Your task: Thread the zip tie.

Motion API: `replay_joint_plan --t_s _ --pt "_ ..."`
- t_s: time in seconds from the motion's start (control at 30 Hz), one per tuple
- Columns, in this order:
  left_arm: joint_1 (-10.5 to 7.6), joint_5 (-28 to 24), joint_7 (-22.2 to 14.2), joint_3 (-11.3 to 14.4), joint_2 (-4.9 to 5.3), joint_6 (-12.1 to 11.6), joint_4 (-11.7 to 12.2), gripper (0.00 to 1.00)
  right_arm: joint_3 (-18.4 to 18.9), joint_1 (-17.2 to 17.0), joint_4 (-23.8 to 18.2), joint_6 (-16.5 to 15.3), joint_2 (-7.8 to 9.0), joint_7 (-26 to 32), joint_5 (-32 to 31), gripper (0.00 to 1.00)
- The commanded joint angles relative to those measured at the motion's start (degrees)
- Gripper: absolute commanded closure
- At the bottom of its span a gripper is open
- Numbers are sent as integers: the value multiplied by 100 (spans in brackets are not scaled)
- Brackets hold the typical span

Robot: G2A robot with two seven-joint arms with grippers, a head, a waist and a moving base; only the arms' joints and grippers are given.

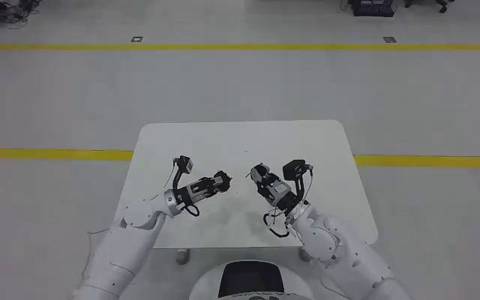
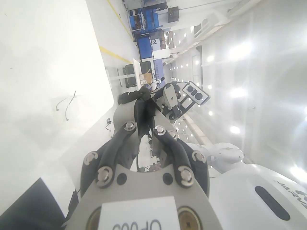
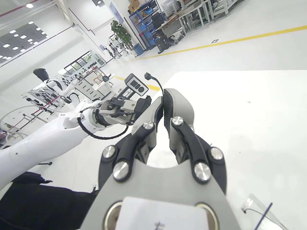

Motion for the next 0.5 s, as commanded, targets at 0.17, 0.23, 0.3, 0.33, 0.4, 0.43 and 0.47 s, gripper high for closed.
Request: replay_joint_plan --t_s 0.17,0.23,0.3,0.33,0.4,0.43,0.47 --pt "0 0 0 0 0 0 0 100 0 0 0 0 0 0 0 100" --pt "0 0 0 0 0 0 0 100 0 0 0 0 0 0 0 100" --pt "0 0 0 0 0 0 0 100 0 0 0 0 0 0 0 100" --pt "0 0 0 0 0 0 0 100 0 0 0 0 0 0 0 100" --pt "-2 25 26 5 0 5 -6 100 0 0 0 0 0 0 0 100" --pt "-9 154 94 40 2 12 -41 100 0 0 0 0 0 0 0 100" --pt "-12 275 114 79 5 0 -71 100 0 0 0 0 0 0 0 100"
